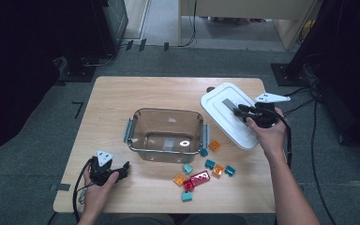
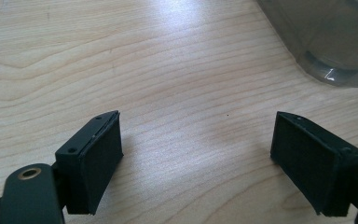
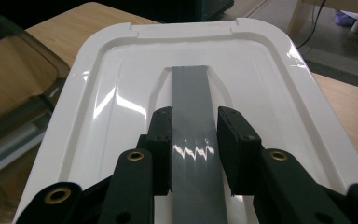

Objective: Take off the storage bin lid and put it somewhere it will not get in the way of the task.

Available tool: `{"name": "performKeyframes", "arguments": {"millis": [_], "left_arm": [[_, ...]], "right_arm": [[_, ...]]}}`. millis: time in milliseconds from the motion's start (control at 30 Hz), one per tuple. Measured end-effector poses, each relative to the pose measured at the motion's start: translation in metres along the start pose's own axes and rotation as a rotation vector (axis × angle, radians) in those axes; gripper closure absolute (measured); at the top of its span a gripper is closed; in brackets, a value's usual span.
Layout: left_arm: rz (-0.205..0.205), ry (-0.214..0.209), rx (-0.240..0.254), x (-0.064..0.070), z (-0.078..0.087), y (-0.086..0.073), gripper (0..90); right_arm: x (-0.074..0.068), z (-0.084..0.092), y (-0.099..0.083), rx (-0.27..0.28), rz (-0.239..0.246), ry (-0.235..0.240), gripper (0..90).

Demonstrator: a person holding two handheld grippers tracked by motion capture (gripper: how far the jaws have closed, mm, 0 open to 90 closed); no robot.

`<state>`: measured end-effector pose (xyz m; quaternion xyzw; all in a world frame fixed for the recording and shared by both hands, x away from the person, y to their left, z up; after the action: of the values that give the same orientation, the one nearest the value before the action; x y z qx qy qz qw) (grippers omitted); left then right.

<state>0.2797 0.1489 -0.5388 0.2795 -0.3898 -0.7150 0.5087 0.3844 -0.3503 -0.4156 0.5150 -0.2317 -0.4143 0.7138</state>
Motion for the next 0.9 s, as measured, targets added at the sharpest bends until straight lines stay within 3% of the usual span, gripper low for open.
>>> {"name": "performKeyframes", "arguments": {"millis": [300, 633, 900], "left_arm": [[0.000, 0.001, 0.000, 0.000, 0.000, 0.000, 16.1], [0.001, 0.001, 0.000, 0.000, 0.000, 0.000, 16.1], [0.000, 0.000, -0.001, 0.000, 0.000, 0.000, 16.1]], "right_arm": [[0.020, -0.007, -0.020, -0.012, -0.037, -0.080, 68.6], [0.035, -0.022, -0.058, -0.066, -0.075, -0.154, 68.5], [0.039, -0.031, -0.086, -0.115, -0.092, -0.179, 68.5]]}}
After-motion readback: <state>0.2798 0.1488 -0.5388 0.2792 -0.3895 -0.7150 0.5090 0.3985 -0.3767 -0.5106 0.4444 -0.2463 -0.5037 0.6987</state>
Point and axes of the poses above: each handheld gripper's, and its own axes: z roughly backward along the jaws, y roughly out of its top, x roughly to its right, the point moved 3 cm from there along -z, roughly forward along the jaws, and after that the axes turned 10 degrees about x, right-handed, at the moved point
